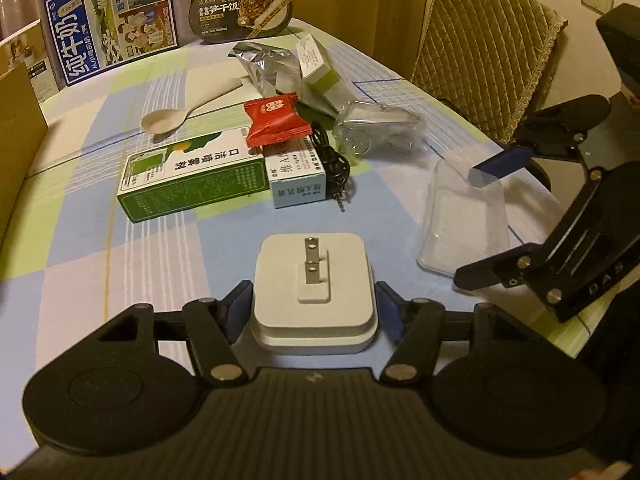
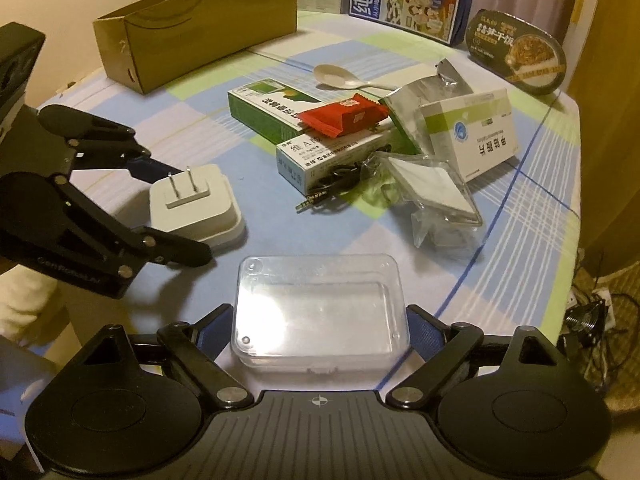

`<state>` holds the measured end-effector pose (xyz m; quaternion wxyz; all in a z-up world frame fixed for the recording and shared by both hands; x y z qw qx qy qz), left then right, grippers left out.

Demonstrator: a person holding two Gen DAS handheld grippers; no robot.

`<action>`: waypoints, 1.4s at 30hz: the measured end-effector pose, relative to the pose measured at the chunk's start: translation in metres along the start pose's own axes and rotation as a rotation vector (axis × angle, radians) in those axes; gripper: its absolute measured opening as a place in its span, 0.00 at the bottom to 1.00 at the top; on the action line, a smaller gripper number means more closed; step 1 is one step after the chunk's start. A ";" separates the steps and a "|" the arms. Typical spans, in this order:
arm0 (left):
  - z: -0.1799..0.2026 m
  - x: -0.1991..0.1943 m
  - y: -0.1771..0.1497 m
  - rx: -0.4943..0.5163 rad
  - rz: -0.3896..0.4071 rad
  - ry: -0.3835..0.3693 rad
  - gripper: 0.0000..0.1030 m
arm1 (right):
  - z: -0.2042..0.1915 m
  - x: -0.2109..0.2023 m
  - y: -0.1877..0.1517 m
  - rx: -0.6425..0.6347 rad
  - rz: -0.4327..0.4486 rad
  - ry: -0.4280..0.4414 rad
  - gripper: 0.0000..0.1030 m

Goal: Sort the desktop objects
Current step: 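Grasp the white plug charger with the left tool while the right tool grasps the clear plastic box, then carry the plug charger and clear box over the open cardboard box with both tools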

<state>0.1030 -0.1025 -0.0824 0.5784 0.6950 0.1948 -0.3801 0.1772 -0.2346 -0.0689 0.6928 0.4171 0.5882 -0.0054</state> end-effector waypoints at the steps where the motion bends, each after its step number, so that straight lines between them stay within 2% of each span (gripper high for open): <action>1: -0.001 0.000 0.000 0.000 0.000 0.001 0.59 | -0.001 0.002 0.001 -0.002 0.000 -0.002 0.86; 6: -0.009 -0.003 -0.004 -0.011 -0.002 0.001 0.59 | -0.008 0.007 0.006 -0.031 -0.004 -0.025 0.86; 8: -0.012 -0.004 -0.005 -0.017 -0.001 -0.002 0.59 | -0.007 0.008 0.008 -0.004 -0.011 -0.028 0.81; 12: -0.020 -0.011 -0.006 -0.036 0.004 -0.007 0.58 | -0.013 -0.003 0.019 0.027 0.009 -0.040 0.80; 20: -0.058 -0.053 0.000 -0.081 0.069 0.028 0.58 | -0.053 -0.023 0.066 -0.007 0.075 -0.058 0.80; 28: -0.140 -0.123 0.005 -0.146 0.169 0.143 0.58 | -0.122 -0.027 0.161 -0.076 0.199 -0.006 0.80; 34: -0.226 -0.183 0.009 -0.156 0.241 0.283 0.59 | -0.189 -0.009 0.249 -0.169 0.282 0.043 0.80; 38: -0.287 -0.203 0.007 -0.166 0.246 0.339 0.59 | -0.226 0.018 0.297 -0.209 0.296 0.063 0.80; 42: -0.342 -0.200 0.001 -0.155 0.234 0.373 0.59 | -0.256 0.052 0.329 -0.229 0.282 0.066 0.80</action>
Point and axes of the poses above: each gripper's, at about its wrist camera, not at the fingertips, and x roughly the way its jaws point, z to its right, y to its top, the point moved 1 cm from there along x, roughly the way its jaws point, and after that the axes turned 5 degrees about x, right-handed, at the moved point
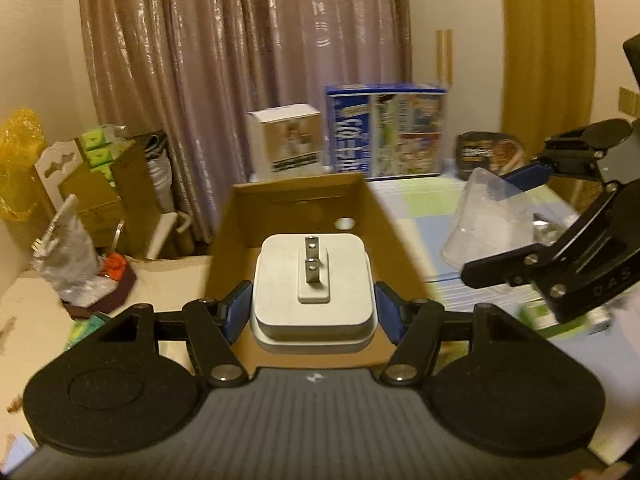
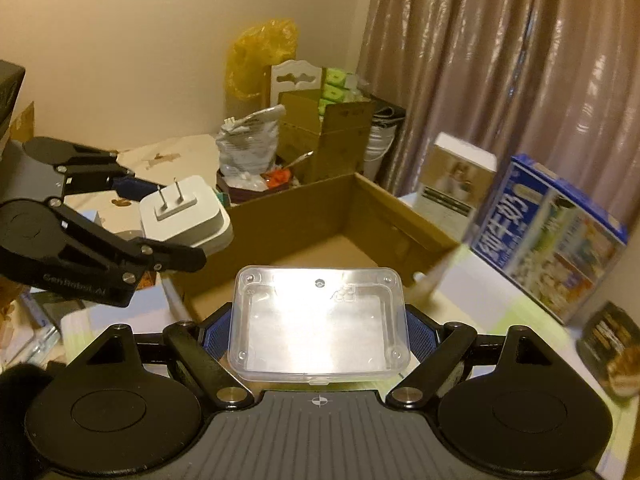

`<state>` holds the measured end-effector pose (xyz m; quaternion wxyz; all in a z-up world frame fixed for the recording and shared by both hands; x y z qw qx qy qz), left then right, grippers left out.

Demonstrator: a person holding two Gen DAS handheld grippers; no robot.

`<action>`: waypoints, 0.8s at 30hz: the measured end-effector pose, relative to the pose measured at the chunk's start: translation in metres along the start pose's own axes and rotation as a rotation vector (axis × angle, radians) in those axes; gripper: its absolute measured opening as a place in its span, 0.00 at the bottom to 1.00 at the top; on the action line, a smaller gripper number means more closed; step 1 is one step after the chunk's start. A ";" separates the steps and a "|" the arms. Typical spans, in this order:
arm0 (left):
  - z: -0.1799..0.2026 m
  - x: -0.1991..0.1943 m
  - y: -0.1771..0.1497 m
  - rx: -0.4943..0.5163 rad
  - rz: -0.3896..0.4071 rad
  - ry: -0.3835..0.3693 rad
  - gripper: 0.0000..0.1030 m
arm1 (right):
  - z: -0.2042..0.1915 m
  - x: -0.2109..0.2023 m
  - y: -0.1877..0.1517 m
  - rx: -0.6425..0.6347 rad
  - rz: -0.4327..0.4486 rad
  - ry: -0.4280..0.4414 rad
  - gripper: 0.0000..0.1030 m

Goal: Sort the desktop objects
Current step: 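Carry the plug charger and clear box over the open cardboard box with both tools, then open the left tool dropping the charger while the right tool releases the clear box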

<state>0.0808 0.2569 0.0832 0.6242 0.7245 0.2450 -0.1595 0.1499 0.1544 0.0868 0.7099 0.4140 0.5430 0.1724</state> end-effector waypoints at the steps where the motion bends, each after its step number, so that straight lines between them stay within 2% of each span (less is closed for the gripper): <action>1: -0.012 0.007 -0.001 0.003 -0.006 -0.001 0.59 | -0.003 0.010 0.003 -0.002 -0.006 0.001 0.80; 6: -0.045 0.032 -0.010 -0.001 -0.031 -0.030 0.59 | -0.010 0.049 0.012 -0.024 -0.032 -0.013 0.80; 11: -0.052 0.046 -0.022 -0.020 -0.034 -0.043 0.59 | -0.013 0.076 0.010 -0.058 -0.066 -0.018 0.80; 24: -0.061 0.038 -0.032 -0.034 -0.008 -0.002 0.61 | -0.009 0.089 0.000 -0.002 -0.068 0.007 0.81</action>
Point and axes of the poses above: each gripper's, at about its wrist camera, not at the fingertips, and x roughly the way its jaws point, z to its right, y to its top, the point moved 1 cm from there along x, roughly the way its jaws point, and after that the axes turned 5 degrees about x, right-handed, at the moved point
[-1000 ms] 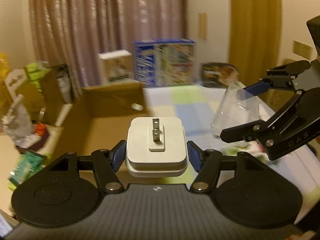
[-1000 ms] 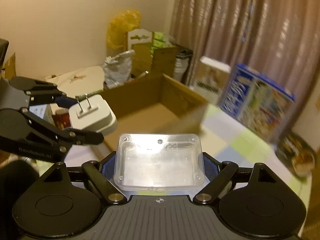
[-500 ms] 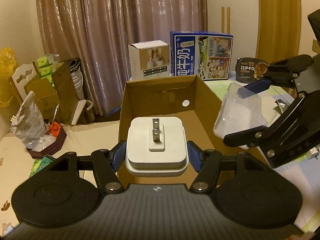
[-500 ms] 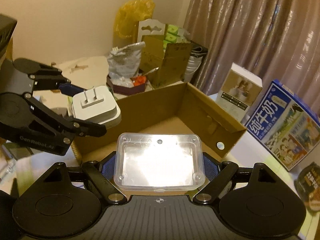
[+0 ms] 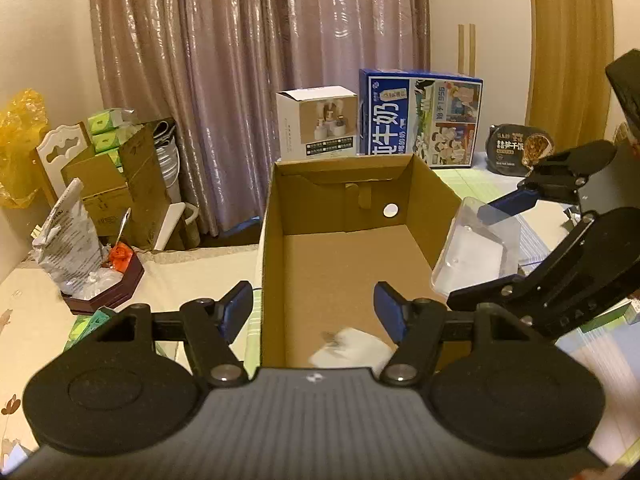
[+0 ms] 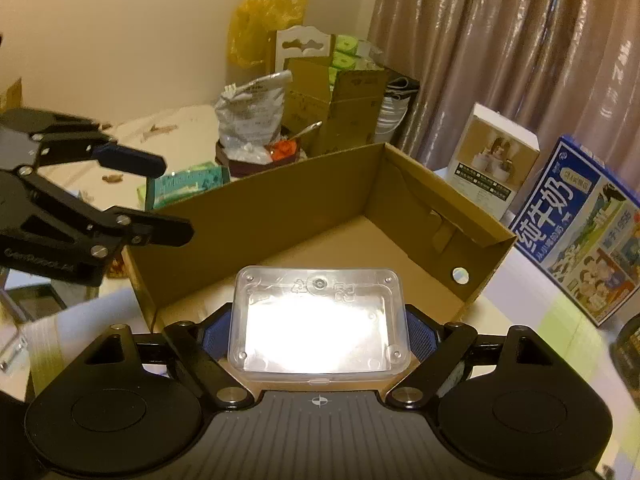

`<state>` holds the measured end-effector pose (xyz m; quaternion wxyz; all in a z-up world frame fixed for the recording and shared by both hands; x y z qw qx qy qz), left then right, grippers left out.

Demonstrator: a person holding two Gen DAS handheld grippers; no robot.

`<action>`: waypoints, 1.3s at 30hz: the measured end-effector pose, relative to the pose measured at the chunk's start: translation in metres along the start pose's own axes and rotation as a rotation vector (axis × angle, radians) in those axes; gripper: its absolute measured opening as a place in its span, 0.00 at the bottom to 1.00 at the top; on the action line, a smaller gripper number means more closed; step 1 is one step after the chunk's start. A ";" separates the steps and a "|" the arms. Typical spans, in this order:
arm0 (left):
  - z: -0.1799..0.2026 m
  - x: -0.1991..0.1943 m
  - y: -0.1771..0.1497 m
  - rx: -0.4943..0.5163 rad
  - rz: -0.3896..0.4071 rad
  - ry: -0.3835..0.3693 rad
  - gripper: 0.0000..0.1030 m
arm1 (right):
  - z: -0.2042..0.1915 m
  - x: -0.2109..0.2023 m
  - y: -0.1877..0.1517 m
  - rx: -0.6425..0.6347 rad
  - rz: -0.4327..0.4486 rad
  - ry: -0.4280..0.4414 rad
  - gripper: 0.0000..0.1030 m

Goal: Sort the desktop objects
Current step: 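Open the left tool dropping the charger while the right tool releases the clear box, then bring both tools back over the table items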

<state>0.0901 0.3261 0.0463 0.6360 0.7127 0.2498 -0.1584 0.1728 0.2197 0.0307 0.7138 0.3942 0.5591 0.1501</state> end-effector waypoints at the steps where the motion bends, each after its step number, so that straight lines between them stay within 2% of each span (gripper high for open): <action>1: -0.001 -0.002 0.000 -0.005 0.001 0.003 0.61 | 0.001 0.000 0.000 0.005 0.009 0.006 0.82; 4: -0.003 -0.008 -0.001 -0.024 0.003 0.009 0.61 | 0.001 -0.007 0.000 0.007 0.040 -0.009 0.87; 14: 0.010 -0.032 -0.009 -0.062 0.000 0.016 0.63 | 0.013 -0.071 -0.020 0.068 0.117 -0.062 0.92; 21: 0.035 -0.055 -0.007 -0.063 0.000 -0.003 0.66 | 0.016 -0.124 -0.064 0.163 0.113 -0.103 0.96; 29: 0.075 -0.076 -0.008 -0.046 -0.011 -0.023 0.74 | 0.023 -0.177 -0.127 0.342 0.092 -0.153 0.98; 35: 0.106 -0.092 -0.011 -0.050 -0.009 -0.052 0.87 | 0.037 -0.210 -0.178 0.525 0.069 -0.193 0.98; 39: 0.132 -0.108 -0.011 -0.061 0.020 -0.095 0.98 | 0.044 -0.238 -0.214 0.632 0.057 -0.254 0.98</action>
Point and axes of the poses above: each gripper's, at about its wrist camera, not at the fingertips, and x roughly the way its jaws point, z to its right, y to its top, the point moved 1 cm from there along x, roughly the way its jaws point, and after that the axes turned 5 degrees about x, right-handed, at the moved point
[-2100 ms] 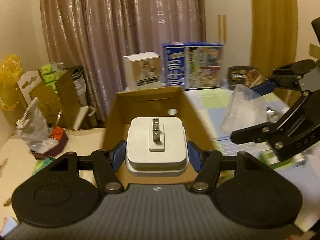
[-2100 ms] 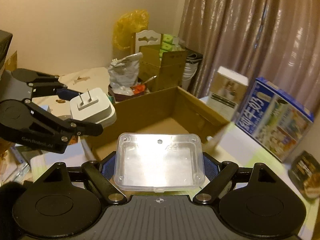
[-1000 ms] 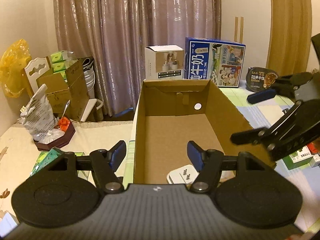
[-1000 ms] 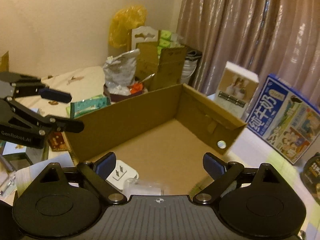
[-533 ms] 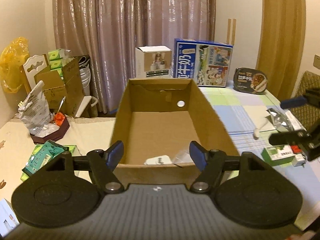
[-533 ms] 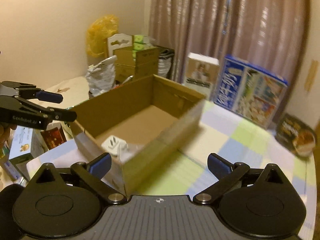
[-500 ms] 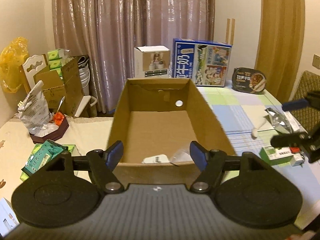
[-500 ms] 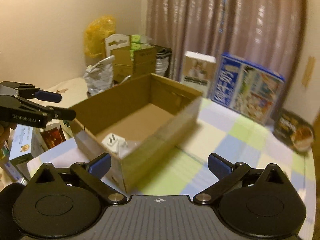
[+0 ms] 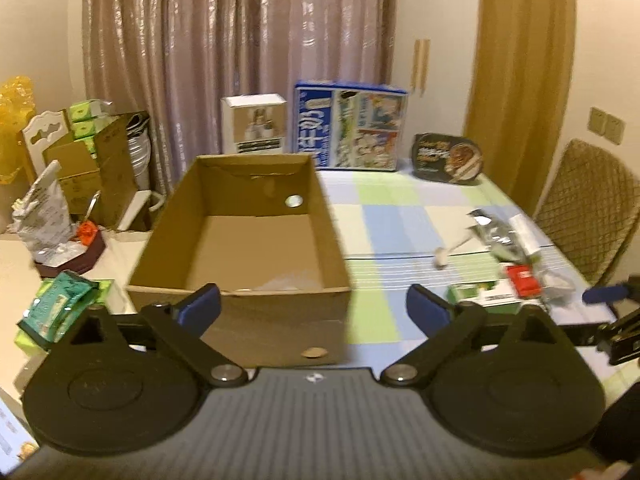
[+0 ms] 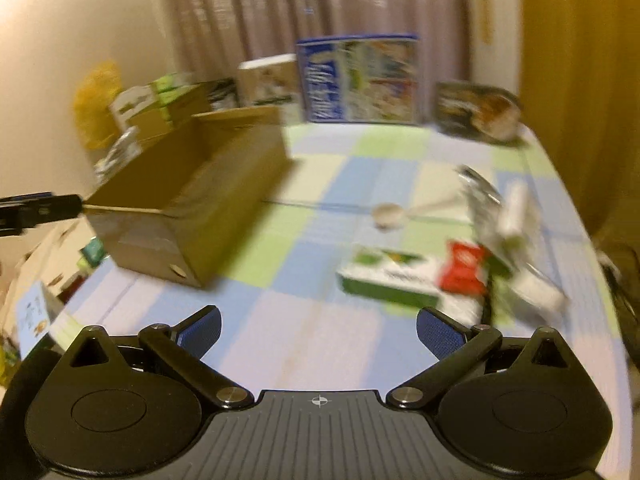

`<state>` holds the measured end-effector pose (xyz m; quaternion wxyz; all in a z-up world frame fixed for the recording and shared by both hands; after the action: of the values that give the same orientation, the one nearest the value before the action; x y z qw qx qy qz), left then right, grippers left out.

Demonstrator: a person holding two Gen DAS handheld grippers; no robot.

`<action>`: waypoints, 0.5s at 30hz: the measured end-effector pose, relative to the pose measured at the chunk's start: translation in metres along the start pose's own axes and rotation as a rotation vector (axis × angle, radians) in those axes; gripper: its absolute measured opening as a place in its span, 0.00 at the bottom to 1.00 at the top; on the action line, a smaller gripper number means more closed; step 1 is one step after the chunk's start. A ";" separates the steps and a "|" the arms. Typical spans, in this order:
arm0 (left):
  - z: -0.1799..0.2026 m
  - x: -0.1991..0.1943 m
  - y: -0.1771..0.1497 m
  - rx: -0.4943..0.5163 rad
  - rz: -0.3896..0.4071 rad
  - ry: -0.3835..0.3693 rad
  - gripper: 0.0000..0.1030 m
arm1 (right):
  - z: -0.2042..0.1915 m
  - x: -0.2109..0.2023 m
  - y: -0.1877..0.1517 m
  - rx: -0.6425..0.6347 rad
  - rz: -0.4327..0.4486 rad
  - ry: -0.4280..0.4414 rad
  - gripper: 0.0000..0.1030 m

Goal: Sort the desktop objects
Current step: 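Bring both tools back over the table items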

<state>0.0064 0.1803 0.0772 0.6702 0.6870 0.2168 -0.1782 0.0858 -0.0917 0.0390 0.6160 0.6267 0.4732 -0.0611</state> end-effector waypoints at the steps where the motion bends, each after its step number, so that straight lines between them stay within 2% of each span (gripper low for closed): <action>1: 0.008 -0.002 0.000 0.003 0.003 -0.011 0.99 | 0.008 -0.006 -0.003 0.018 0.001 -0.012 0.98; 8: 0.070 0.004 -0.012 0.068 -0.039 -0.114 0.99 | 0.056 -0.038 -0.024 0.131 0.025 -0.109 0.98; 15: 0.105 0.025 -0.020 0.130 -0.100 -0.170 0.99 | 0.089 -0.047 -0.036 0.205 0.038 -0.139 0.98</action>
<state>0.0213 0.0767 0.0430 0.6307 0.6997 0.1811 -0.2825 0.0815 -0.1972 0.0233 0.5810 0.6896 0.4087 -0.1406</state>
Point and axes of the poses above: each gripper's, at about its wrist camera, not at the fingertips, and x roughly the way its jaws point, z to its right, y to its top, the point moved 1 cm from there along x, roughly the way its jaws point, and after that the axes turned 5 degrees about x, right-handed, at the moved point
